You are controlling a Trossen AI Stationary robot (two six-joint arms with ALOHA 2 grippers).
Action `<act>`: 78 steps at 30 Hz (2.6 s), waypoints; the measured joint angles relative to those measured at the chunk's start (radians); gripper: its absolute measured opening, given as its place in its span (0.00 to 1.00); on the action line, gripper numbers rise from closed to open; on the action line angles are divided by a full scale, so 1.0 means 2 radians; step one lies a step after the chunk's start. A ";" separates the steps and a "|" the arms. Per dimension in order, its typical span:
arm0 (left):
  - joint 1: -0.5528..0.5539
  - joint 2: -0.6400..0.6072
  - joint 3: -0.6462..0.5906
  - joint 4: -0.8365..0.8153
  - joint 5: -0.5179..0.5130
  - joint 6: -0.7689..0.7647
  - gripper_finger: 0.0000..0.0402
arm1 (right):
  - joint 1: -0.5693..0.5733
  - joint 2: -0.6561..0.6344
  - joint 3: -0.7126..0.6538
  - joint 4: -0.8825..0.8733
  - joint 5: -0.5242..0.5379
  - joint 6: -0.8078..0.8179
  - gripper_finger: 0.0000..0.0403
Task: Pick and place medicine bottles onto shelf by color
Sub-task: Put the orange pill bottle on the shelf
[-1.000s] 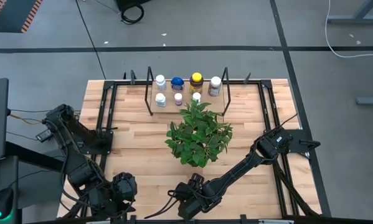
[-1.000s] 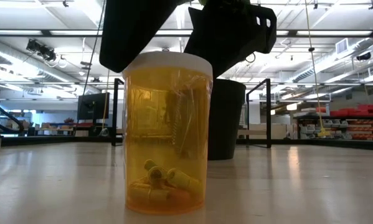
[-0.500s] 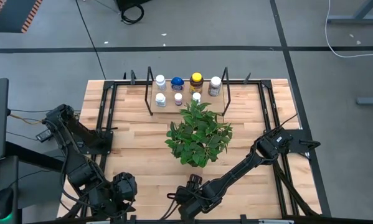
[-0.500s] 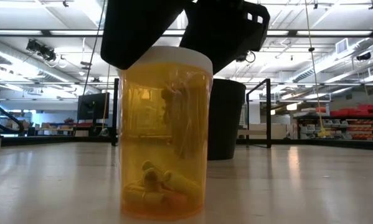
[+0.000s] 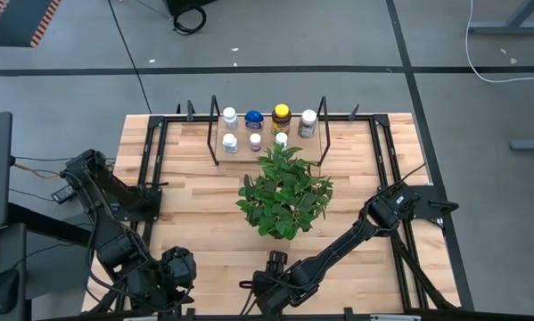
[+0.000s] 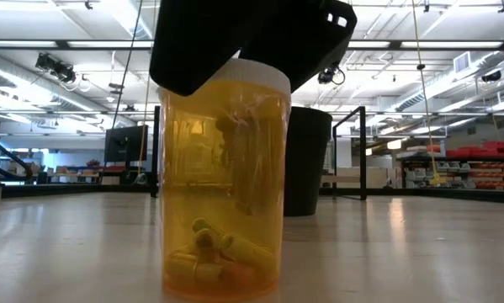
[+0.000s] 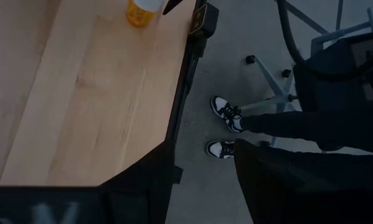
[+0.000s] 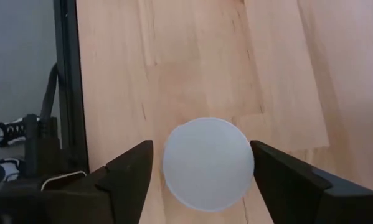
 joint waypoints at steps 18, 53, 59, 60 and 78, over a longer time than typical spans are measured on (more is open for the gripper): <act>0.000 0.000 0.000 -0.010 0.000 0.000 0.43 | 0.002 0.000 0.000 -0.006 -0.017 -0.002 0.57; 0.030 -0.003 0.000 -0.010 0.001 0.048 0.43 | 0.041 -0.181 0.006 -0.330 0.043 0.189 0.57; 0.030 -0.011 0.000 -0.010 0.002 0.061 0.43 | 0.043 -0.237 0.006 -0.366 0.062 0.211 0.57; 0.030 -0.012 0.000 -0.011 0.001 0.061 0.43 | 0.043 -0.246 0.006 -0.366 0.063 0.211 0.57; 0.046 -0.025 0.000 -0.018 0.002 0.088 0.43 | -0.025 -0.331 0.007 -0.366 0.040 0.085 0.58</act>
